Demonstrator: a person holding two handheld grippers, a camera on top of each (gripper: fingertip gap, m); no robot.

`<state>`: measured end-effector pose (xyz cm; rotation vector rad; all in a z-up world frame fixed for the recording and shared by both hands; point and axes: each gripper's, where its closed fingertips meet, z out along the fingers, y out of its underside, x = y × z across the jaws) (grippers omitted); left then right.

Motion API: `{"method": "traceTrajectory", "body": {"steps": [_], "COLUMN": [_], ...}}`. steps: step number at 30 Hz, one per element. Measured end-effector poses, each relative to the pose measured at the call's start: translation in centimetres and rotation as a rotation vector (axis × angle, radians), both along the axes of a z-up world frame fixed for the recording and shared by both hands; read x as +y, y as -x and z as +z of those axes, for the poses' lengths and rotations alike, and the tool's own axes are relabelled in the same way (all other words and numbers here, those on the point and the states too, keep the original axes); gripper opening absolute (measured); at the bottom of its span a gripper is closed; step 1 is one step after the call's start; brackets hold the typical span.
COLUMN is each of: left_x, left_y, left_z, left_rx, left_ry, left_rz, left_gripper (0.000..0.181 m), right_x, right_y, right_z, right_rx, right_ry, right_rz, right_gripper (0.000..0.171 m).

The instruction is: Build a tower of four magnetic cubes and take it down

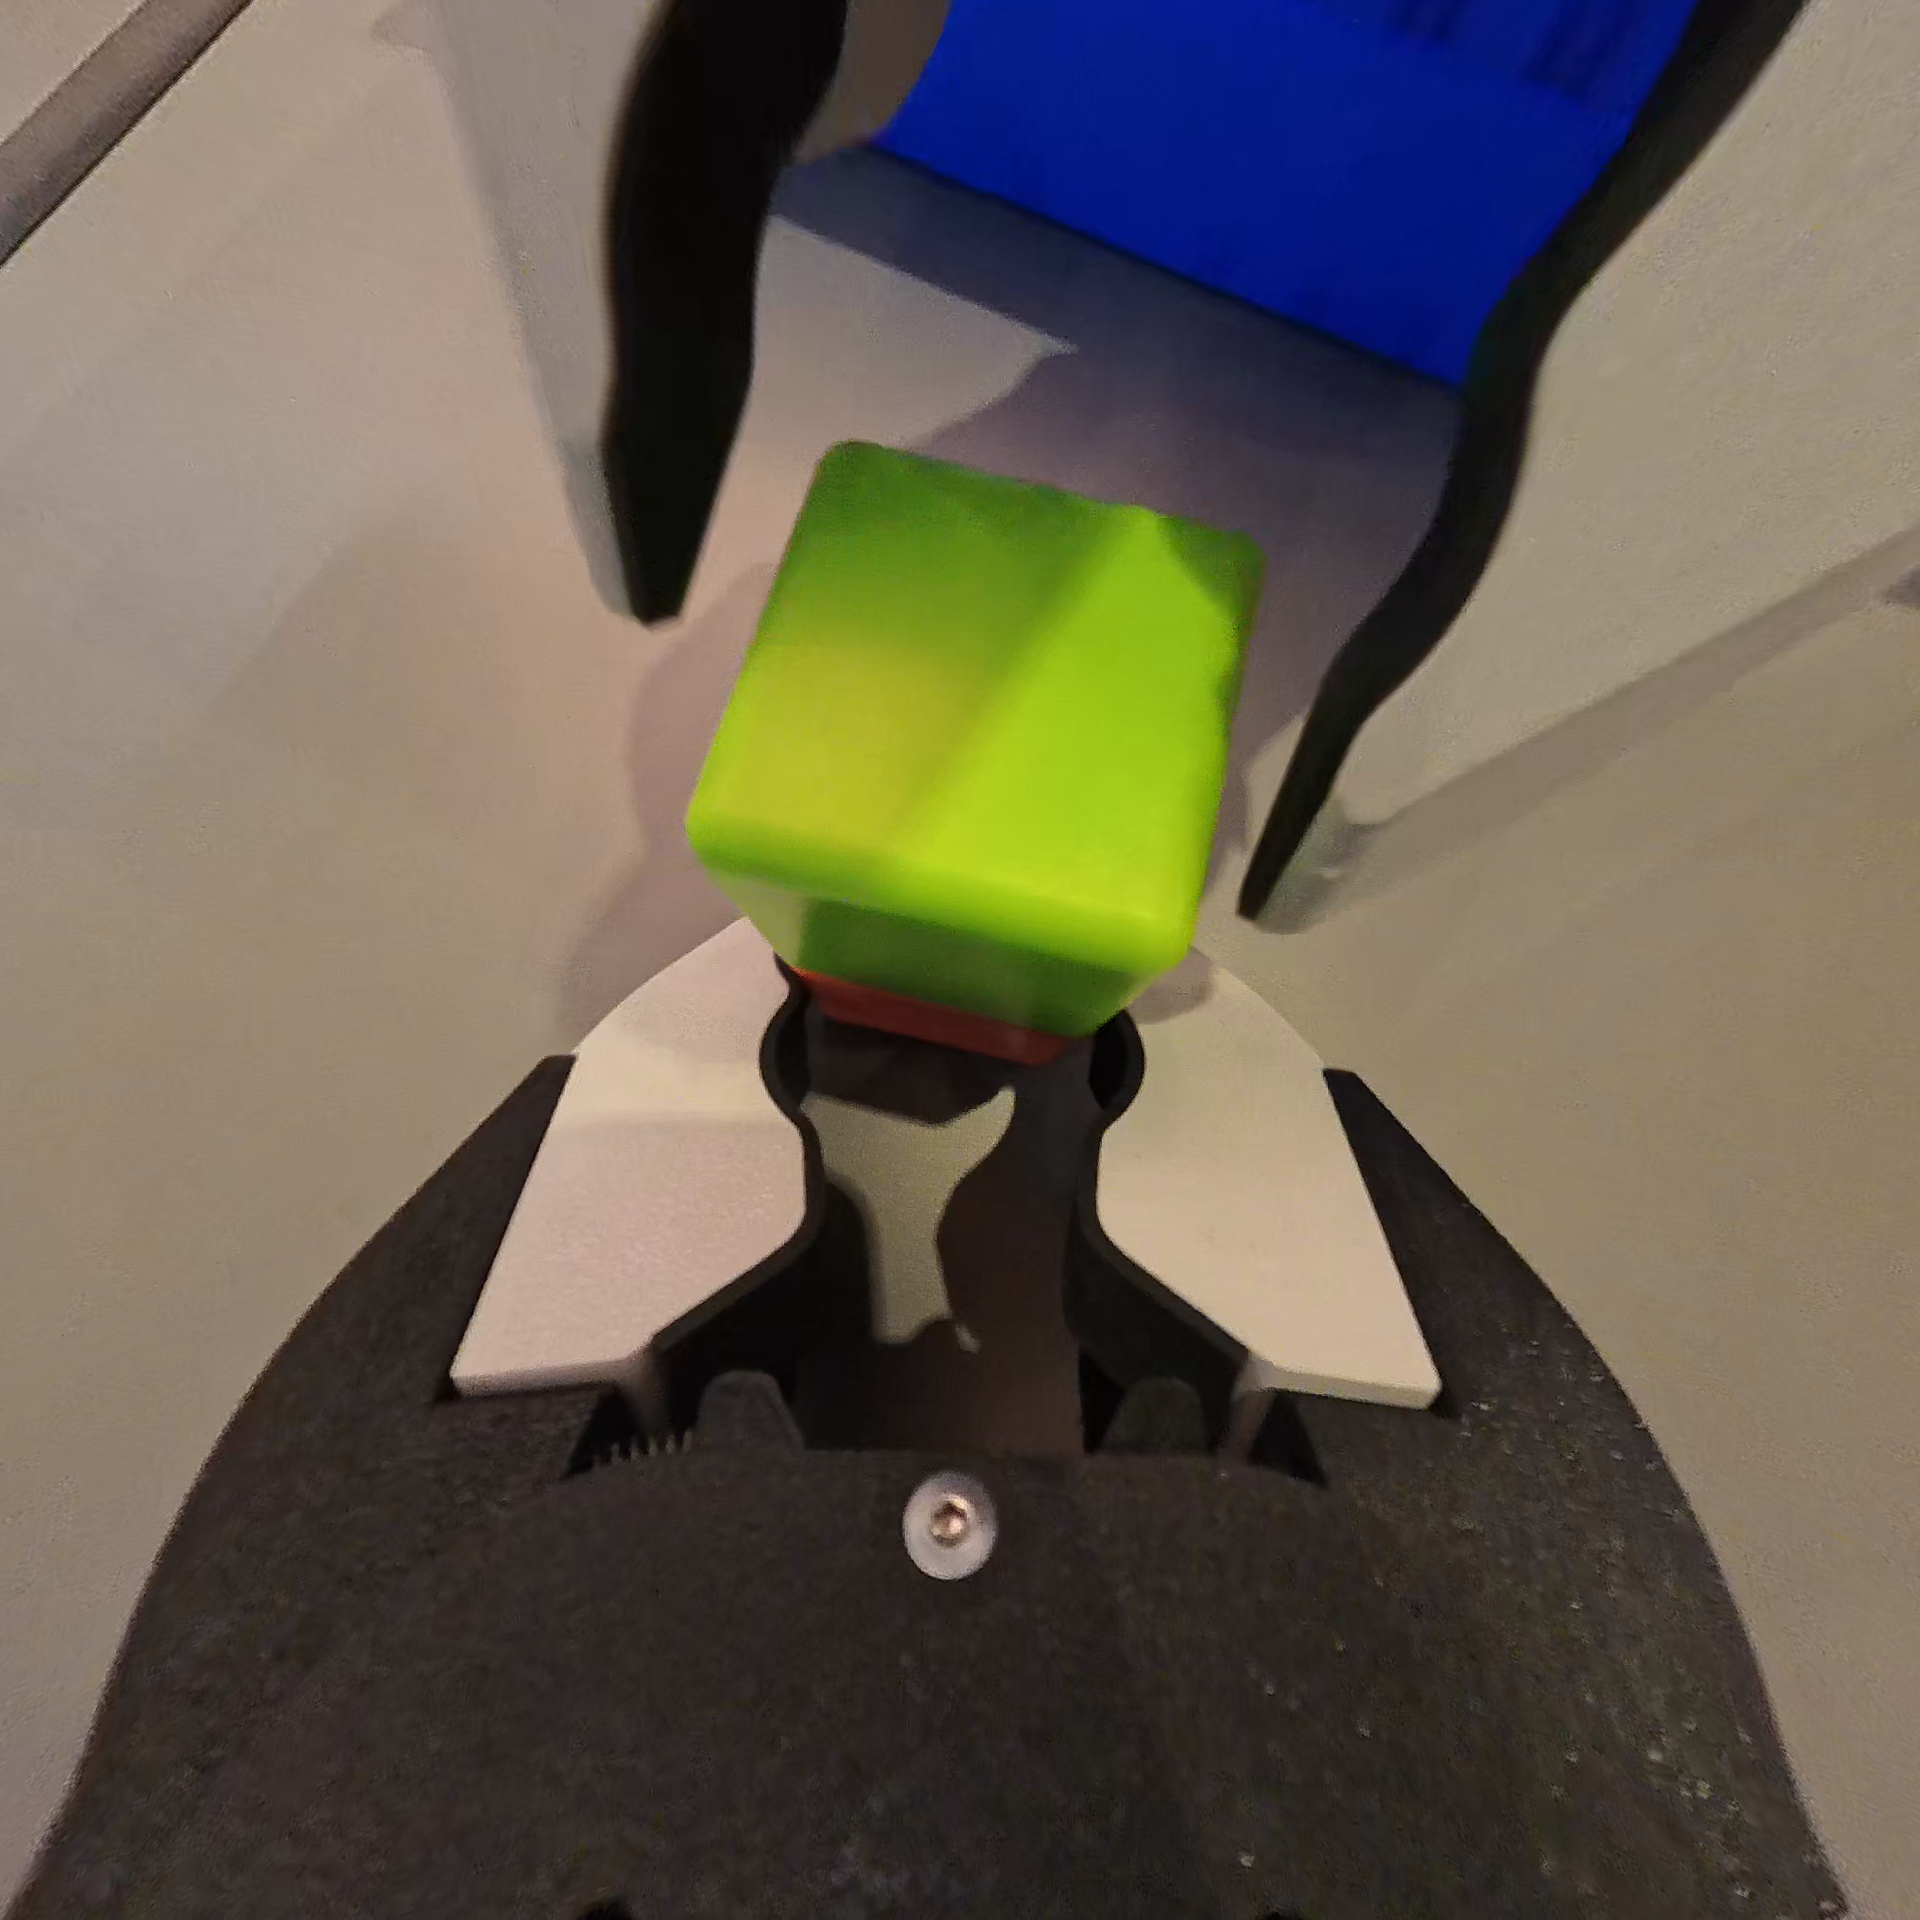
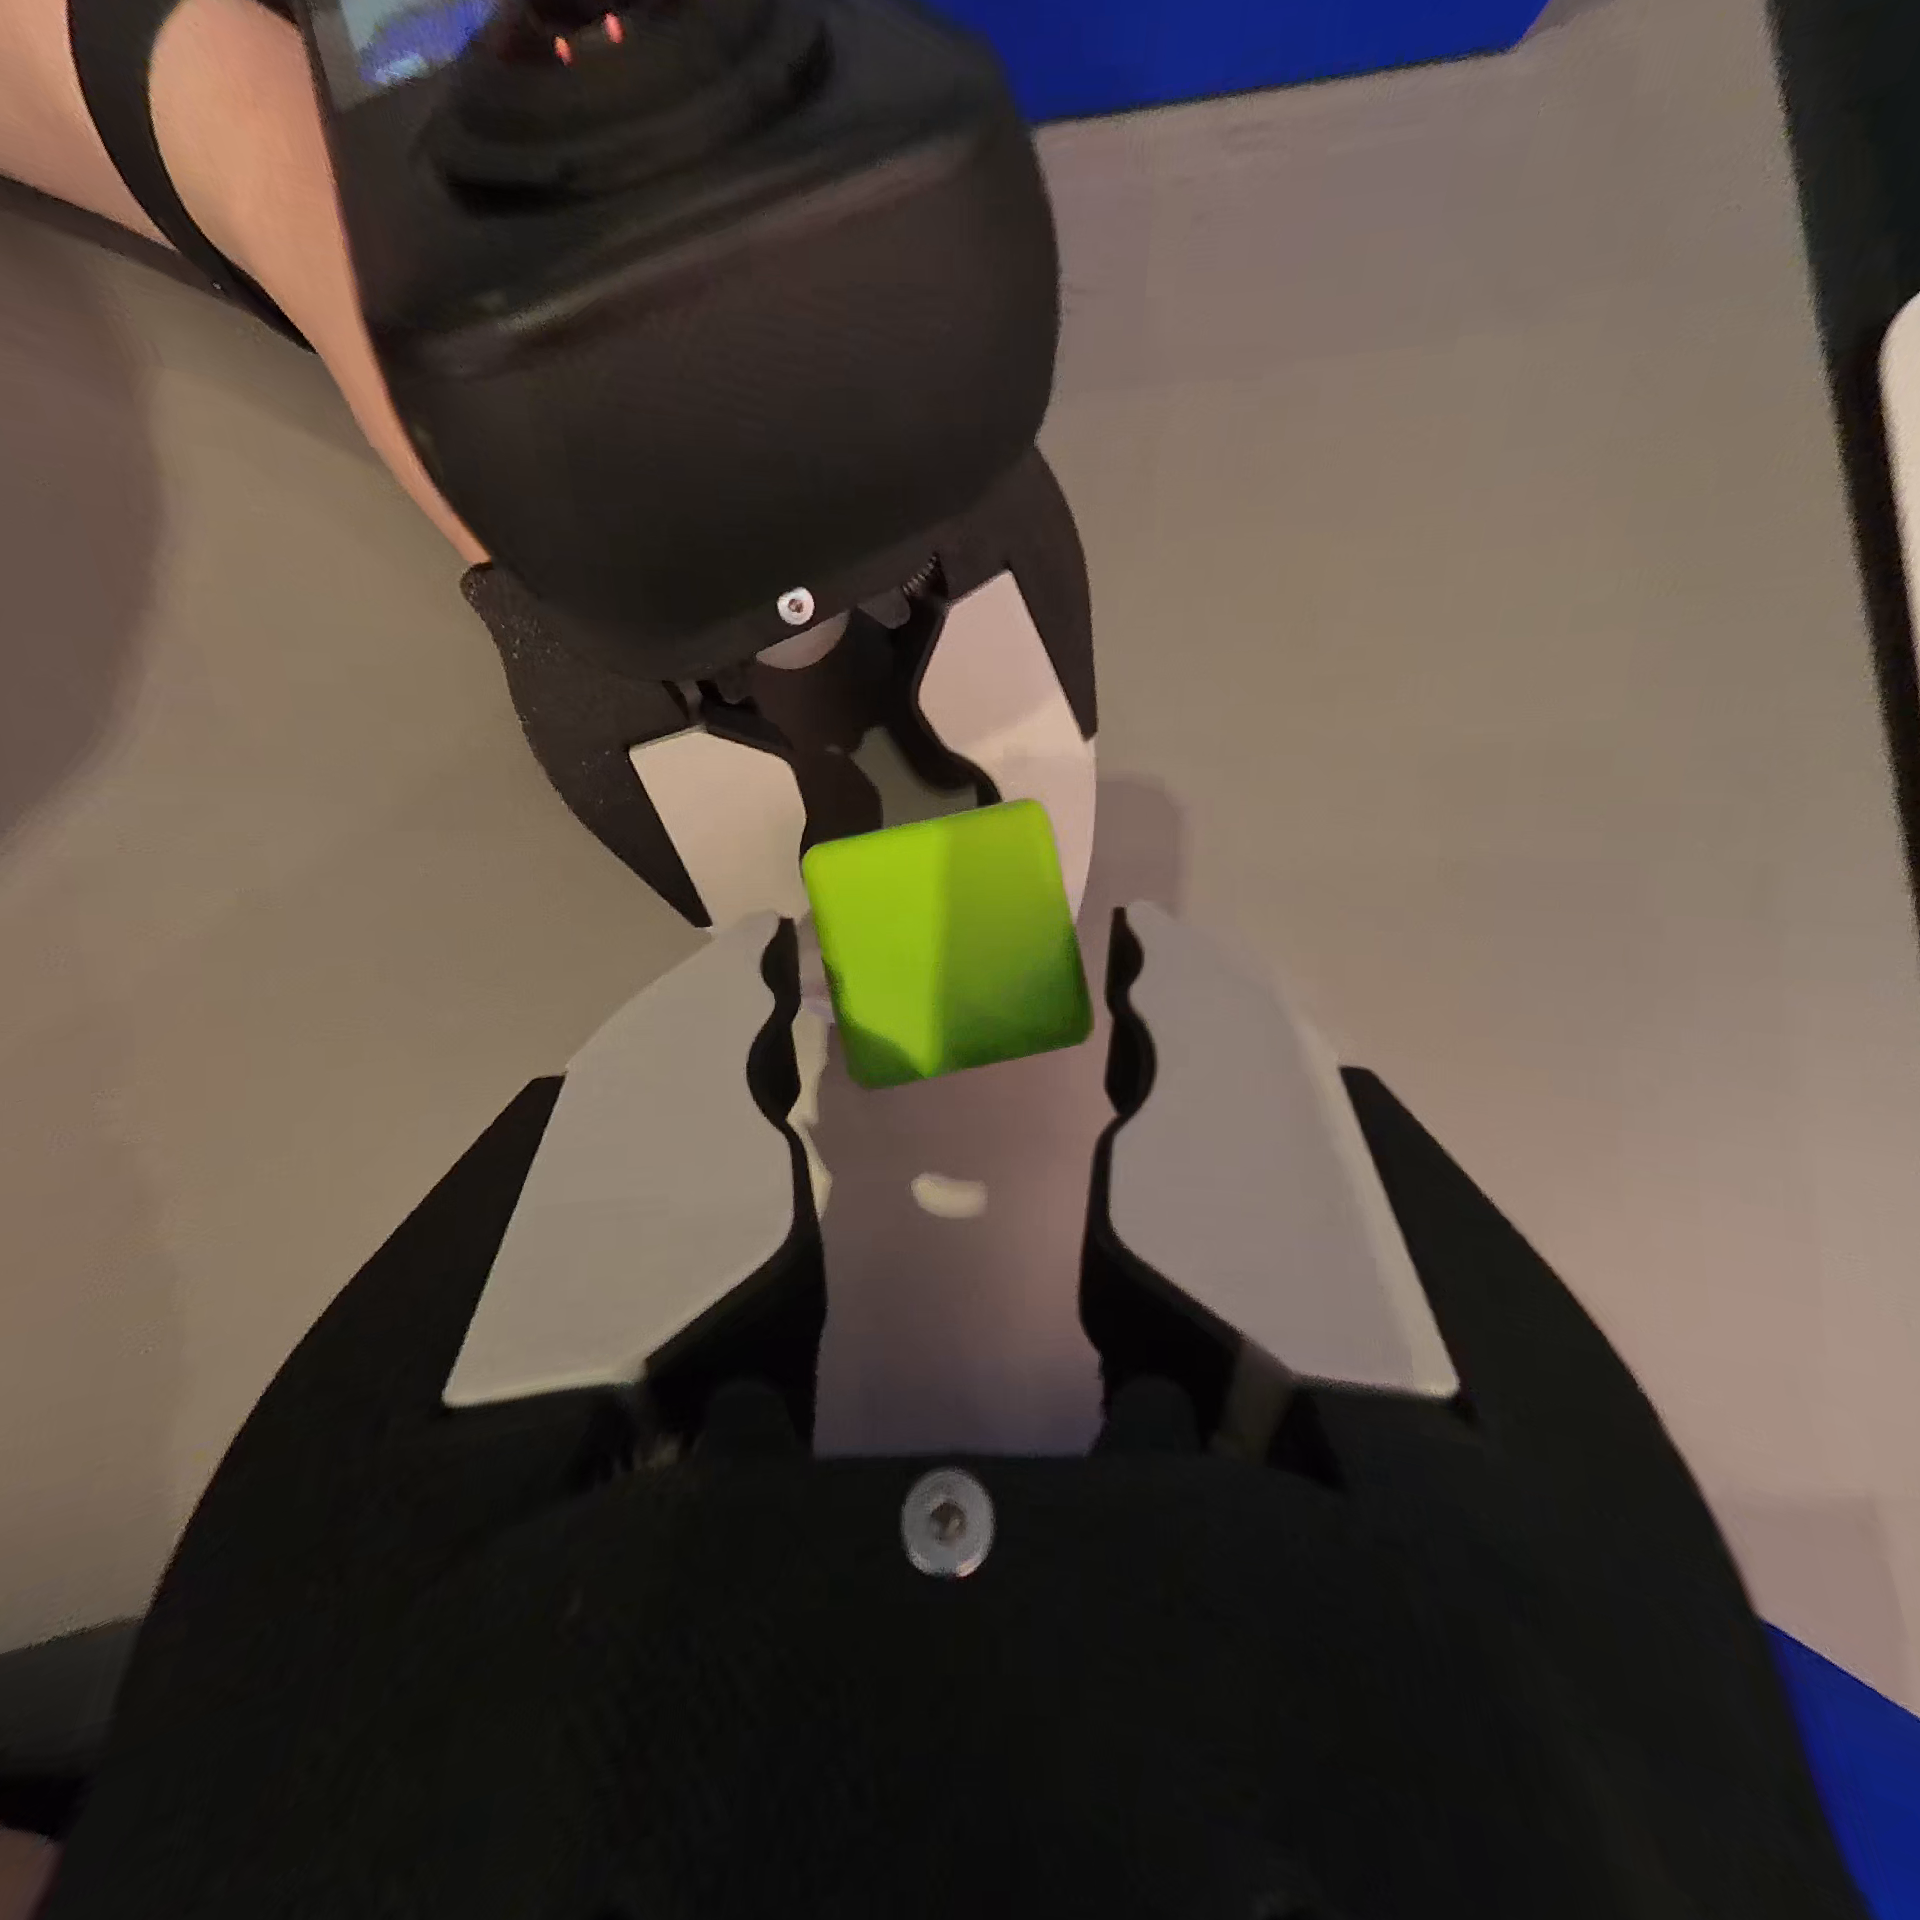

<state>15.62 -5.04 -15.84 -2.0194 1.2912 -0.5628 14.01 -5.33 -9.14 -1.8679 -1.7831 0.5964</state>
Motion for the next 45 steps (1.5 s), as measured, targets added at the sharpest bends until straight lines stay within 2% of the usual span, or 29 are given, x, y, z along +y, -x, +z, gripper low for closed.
{"method": "traceTrajectory", "body": {"steps": [1, 9, 14, 18, 20, 23, 26, 29, 35, 40, 45], "left_x": [-0.1, -0.1, -0.1, -0.1, -0.1, -0.1, -0.1, -0.1, -0.1, -0.1, -0.1], "left_y": [0.0, -0.1, -0.1, -0.1, -0.1, -0.1, -0.1, -0.1, 0.0, 0.0, 0.0], "left_z": [0.0, 0.0, 0.0, 0.0, 0.0, 0.0, 0.0, 0.0, 0.0, 0.0, 0.0], "left_rx": [0.0, 0.0, 0.002, 0.002, 0.001, 0.002, 0.002, 0.001, 0.001, 0.001, 0.003], "left_ry": [0.0, 0.0, 0.001, 0.001, 0.001, 0.0, 0.0, 0.0, 0.0, 0.0, 0.001], "left_rz": [-0.005, -0.01, -0.009, -0.007, -0.005, -0.005, -0.005, -0.004, 0.001, 0.001, 0.015], "left_gripper": [0.052, 0.052, 0.052, 0.052, 0.052, 0.052, 0.052, 0.052, 0.052, 0.052, 0.053], "right_x": [-0.1, 0.1, 0.2, 2.4, 4.4, 5.8, 5.4, 5.2, 3.4, 2.6, 3.0], "right_y": [0.0, 0.0, -0.3, -5.2, -10.3, -18.5, -22.1, -22.5, -20.8, -20.4, -21.2], "right_z": [-0.3, -0.2, 3.9, 8.4, 9.8, 7.7, 3.3, -0.2, -4.0, -4.2, -3.9], "right_rx": [-0.016, 0.006, 0.169, 0.206, 0.182, 0.088, 0.041, 0.015, -0.036, -0.038, -0.041], "right_ry": [0.005, 0.038, 0.066, -0.097, -0.16, -0.105, 0.015, 0.087, 0.146, 0.183, 0.189], "right_rz": [0.005, -0.01, -0.041, -0.203, -0.398, -0.648, -0.657, -0.593, -0.403, -0.379, -0.444], "right_gripper": [0.052, 0.05, 0.05, 0.05, 0.05, 0.05, 0.05, 0.051, 0.052, 0.052, 0.058]}}
